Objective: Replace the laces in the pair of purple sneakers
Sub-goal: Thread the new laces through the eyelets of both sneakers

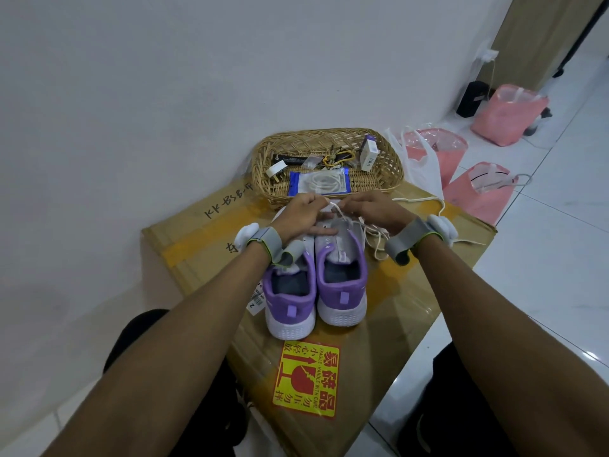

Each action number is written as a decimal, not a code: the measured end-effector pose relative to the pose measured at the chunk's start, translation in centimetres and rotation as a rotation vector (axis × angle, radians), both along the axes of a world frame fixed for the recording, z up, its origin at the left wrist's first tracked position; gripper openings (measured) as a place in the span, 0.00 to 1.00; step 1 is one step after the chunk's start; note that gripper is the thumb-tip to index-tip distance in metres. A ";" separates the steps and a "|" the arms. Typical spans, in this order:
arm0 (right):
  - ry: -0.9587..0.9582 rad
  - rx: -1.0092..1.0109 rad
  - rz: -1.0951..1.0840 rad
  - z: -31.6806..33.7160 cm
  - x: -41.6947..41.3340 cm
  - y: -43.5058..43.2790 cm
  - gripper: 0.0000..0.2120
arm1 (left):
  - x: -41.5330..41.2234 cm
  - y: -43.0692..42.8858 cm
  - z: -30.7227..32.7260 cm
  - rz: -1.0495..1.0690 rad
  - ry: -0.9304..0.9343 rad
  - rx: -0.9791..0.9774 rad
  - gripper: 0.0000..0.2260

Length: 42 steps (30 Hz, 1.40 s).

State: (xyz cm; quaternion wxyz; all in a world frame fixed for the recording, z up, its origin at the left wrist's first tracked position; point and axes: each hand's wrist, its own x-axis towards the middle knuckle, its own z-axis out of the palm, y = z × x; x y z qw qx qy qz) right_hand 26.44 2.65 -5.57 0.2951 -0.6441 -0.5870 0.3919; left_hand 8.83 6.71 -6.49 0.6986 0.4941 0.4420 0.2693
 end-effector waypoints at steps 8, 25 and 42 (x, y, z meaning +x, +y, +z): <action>0.042 0.137 0.007 -1.4 0.9 0.0 0.11 | -0.4 0.1 -0.5 0.179 0.214 0.282 0.05; -0.019 0.311 -0.037 1.8 -0.5 -0.3 0.05 | -2.4 0.3 0.7 -0.141 0.538 0.329 0.07; -0.684 0.172 0.081 0.5 -3.2 -0.1 0.04 | -2.8 0.3 0.4 -0.143 0.397 0.189 0.09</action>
